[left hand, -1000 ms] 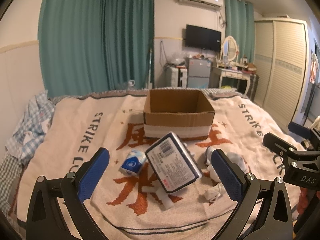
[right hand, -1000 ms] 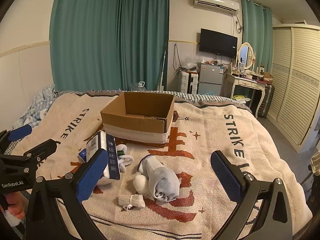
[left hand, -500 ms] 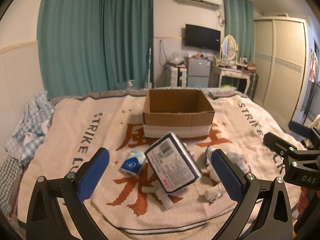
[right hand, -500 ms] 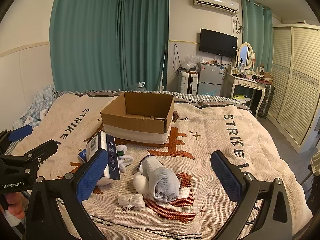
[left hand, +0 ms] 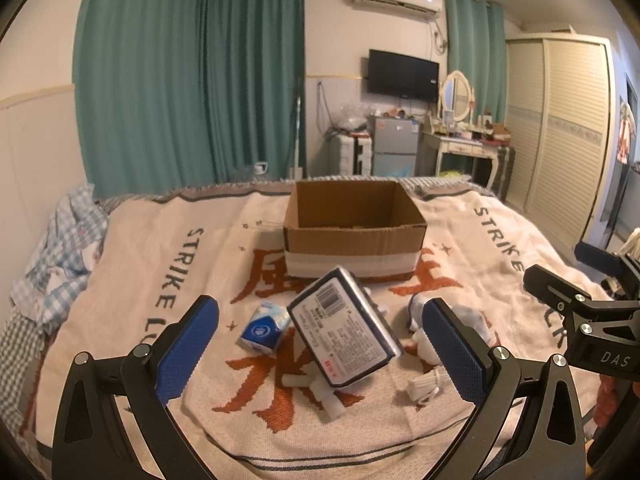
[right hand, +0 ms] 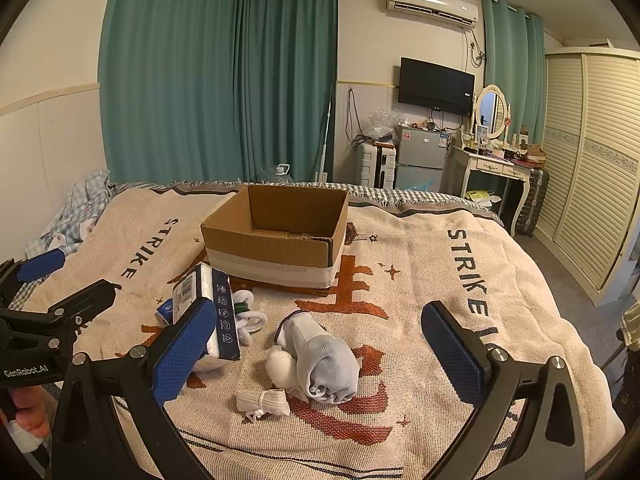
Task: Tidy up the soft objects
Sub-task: 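Grasp the Tissue Paper pack with the left tool while the right grasps the grey glove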
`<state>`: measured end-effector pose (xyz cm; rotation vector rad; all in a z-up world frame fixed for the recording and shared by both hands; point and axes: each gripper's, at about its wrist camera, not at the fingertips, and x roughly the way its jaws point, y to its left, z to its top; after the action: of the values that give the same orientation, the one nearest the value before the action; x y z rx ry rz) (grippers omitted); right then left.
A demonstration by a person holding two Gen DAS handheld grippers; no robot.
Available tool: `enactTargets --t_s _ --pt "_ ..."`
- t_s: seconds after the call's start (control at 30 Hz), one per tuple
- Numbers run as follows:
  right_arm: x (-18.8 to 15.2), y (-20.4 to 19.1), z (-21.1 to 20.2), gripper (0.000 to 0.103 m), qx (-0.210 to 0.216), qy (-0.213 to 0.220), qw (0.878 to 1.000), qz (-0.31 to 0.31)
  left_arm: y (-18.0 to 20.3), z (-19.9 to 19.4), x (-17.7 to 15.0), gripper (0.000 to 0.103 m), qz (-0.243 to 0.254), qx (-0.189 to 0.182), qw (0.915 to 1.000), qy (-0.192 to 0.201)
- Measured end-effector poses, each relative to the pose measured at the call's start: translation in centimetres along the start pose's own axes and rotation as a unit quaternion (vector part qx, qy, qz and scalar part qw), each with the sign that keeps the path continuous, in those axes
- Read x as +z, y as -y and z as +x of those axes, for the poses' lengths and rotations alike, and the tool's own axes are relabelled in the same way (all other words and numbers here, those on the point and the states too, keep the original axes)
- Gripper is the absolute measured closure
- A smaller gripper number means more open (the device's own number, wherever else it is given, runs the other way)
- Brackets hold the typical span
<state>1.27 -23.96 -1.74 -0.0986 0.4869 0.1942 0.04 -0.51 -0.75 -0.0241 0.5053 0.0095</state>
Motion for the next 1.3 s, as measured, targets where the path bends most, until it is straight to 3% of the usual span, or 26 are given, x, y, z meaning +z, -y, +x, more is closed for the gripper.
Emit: enactTargets --t_s 0.47,0.77,1.07,1.23,1.27,1.3 --pt "0.4 0.0 -0.9 0.0 -0.004 0.006 1.0 -0.007 0.2 -0.7 0.3 0.0 0.0 0.0 1.0 0.005" --pt "-2.1 0.4 4.5 0.001 0.007 -0.086 0.996 -0.005 0.2 3.4 -2.2 0.0 -0.014 -0.005 0.9981 -0.06" --pt "-5.2 2.4 12.3 0.012 0.001 -0.184 0.982 0.041 0.8 7.6 -3.8 0.0 -0.029 -0.031 0.9936 -0.105" --pt "-6.3 3.0 15.2 0.032 0.021 -0.222 0.973 0.064 1.5 9.7 -3.9 0.0 -0.027 -0.049 0.9908 -0.123" --pt "-6.3 2.9 15.4 0.043 0.029 -0.224 0.972 0.067 1.7 10.1 -4.0 0.0 -0.027 -0.054 0.99 -0.128" --pt "-6.1 2.9 15.4 0.048 0.027 -0.22 0.973 0.067 1.7 10.5 -4.0 0.0 -0.027 -0.057 0.9894 -0.131"
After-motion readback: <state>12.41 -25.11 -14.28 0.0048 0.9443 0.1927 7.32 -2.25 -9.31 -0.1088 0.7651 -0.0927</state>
